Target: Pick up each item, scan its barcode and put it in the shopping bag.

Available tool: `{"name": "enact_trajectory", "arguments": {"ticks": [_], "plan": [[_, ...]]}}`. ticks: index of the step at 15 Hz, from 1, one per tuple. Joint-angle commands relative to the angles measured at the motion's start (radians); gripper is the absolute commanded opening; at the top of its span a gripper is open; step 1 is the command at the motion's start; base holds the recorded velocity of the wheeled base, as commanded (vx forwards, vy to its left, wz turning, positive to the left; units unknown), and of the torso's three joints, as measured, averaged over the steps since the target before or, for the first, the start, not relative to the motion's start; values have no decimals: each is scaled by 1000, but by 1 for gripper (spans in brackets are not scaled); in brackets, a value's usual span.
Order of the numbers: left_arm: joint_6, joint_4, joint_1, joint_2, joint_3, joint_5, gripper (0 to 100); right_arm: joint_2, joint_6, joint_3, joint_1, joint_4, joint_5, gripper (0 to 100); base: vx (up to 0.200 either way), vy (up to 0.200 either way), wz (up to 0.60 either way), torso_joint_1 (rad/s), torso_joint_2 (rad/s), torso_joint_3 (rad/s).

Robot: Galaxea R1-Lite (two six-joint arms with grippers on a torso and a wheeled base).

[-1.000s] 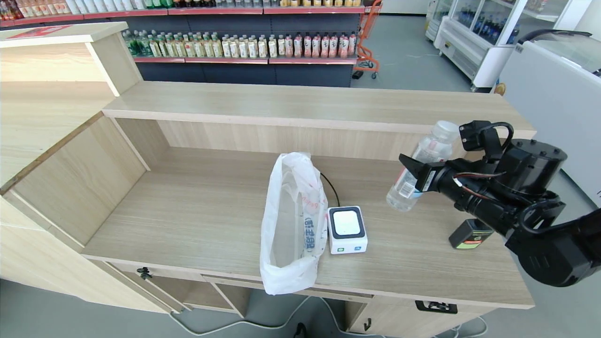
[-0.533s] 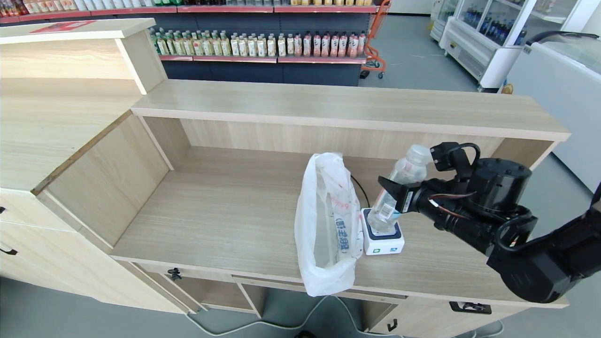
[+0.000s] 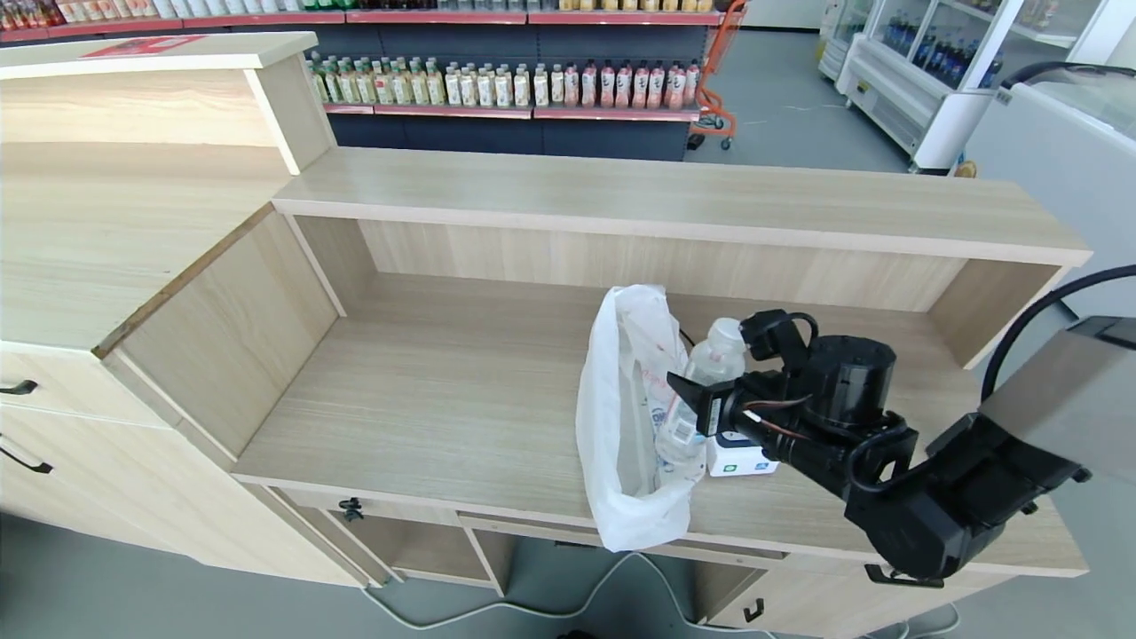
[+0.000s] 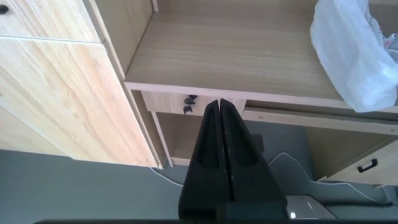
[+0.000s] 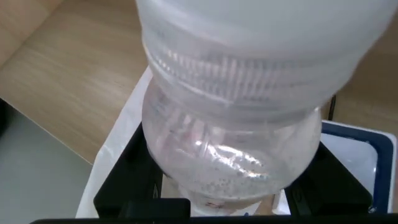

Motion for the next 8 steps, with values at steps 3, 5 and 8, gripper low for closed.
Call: {"name": "enact_trajectory", "arguments": {"ticks": [3, 5, 8], "plan": [[0, 0, 1, 1, 0, -1, 0, 121, -13, -64, 58, -82, -1, 0, 0, 0, 0, 0, 0, 0], [0, 0, 1, 0, -1, -1, 0, 156, -50, -84, 59, -100, -1, 0, 0, 0, 0, 0, 0, 0], [0, 0, 1, 0, -1, 1, 0, 225, -76, -111, 67, -143, -1, 0, 0, 0, 0, 0, 0, 0]]}}
